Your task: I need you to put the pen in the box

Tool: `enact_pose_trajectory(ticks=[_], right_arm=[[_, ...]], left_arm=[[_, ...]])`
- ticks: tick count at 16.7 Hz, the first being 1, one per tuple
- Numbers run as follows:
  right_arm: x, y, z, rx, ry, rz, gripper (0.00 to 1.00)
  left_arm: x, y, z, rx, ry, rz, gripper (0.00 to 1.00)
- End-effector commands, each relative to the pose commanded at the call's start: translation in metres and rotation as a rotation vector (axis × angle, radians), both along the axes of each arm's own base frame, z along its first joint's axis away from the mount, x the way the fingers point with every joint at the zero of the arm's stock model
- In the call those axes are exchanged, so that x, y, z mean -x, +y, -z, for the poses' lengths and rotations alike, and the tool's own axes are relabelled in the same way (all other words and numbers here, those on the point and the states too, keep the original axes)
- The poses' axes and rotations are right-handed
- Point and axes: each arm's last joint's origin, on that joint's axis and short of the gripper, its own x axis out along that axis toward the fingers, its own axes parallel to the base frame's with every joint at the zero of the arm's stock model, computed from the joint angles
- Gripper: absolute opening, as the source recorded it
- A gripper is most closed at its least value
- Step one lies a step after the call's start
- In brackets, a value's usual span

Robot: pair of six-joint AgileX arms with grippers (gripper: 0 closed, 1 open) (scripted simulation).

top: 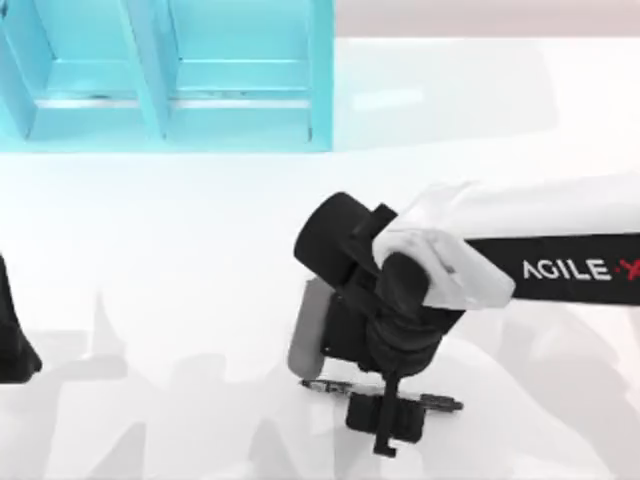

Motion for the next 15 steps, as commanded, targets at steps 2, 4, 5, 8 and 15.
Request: enact_pose_trajectory(ticks=[2, 4, 5, 8, 15], right_arm=[[0.0, 0.0, 0.0, 0.0, 0.0, 0.0, 0.0], [0.0, 0.0, 0.0, 0.0, 0.0, 0.0, 0.0], [0.0, 0.0, 0.0, 0.0, 0.0, 0.0, 0.0], [0.009, 0.002, -0.038, -0.067, 0.039, 0.028, 0.0], [0.009, 0.003, -0.112, -0.052, 0.05, 0.028, 0.0]], left_arm=[[0.0, 0.0, 0.0, 0.0, 0.0, 0.0, 1.0], [0.0, 0.0, 0.0, 0.0, 0.0, 0.0, 1.0], [0.0, 0.0, 0.0, 0.0, 0.0, 0.0, 1.0], [0.0, 0.0, 0.0, 0.0, 0.0, 0.0, 1.0], [0.0, 0.0, 0.0, 0.0, 0.0, 0.0, 1.0]])
